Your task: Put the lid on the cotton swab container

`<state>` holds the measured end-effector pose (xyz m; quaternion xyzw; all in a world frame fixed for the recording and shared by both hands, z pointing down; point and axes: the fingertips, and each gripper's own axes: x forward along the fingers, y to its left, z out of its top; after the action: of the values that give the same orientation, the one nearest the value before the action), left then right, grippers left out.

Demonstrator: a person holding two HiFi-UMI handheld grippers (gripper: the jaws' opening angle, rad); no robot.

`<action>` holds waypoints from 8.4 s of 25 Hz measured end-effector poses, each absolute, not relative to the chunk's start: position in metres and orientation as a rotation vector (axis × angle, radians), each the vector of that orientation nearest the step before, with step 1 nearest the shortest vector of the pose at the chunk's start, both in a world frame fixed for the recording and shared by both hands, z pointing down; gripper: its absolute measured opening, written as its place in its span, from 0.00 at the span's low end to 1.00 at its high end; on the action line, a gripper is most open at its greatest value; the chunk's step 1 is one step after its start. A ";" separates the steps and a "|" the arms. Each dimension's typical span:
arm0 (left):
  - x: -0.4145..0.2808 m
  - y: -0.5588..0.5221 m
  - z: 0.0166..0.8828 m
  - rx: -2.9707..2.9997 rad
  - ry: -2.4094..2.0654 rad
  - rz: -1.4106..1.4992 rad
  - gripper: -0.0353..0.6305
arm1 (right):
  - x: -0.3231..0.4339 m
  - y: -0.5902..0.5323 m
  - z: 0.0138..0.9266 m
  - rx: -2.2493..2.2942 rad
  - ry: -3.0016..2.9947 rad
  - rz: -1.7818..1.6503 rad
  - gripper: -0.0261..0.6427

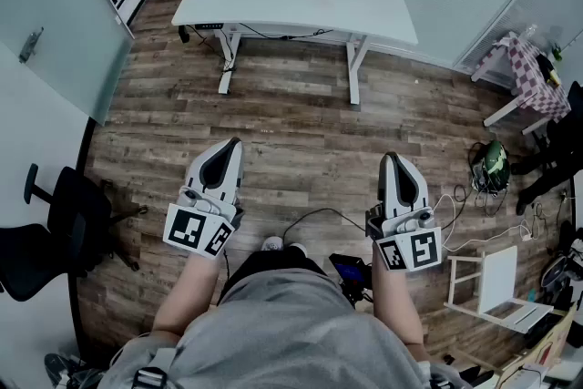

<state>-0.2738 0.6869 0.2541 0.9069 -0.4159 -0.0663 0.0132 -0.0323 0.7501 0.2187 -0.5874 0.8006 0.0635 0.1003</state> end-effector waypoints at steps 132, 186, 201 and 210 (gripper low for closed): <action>-0.131 -0.064 0.266 2.853 -1.317 -0.182 0.05 | 0.087 -0.015 0.239 -1.679 2.385 0.049 0.08; -0.034 -0.158 0.297 2.754 -1.446 -0.141 0.05 | 0.180 -0.154 0.289 -1.442 2.628 -0.155 0.08; -0.004 -0.185 0.302 2.824 -1.160 -0.265 0.05 | 0.175 -0.179 0.345 -1.401 2.774 -0.271 0.08; -0.009 -0.188 0.311 2.841 -1.164 -0.236 0.05 | 0.175 -0.174 0.388 -1.249 2.942 -0.339 0.08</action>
<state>-0.0091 -0.1881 0.3113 0.9222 -0.3778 -0.0765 0.0314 0.1752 -0.1739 0.3876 -0.3884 0.9148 -0.1053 -0.0361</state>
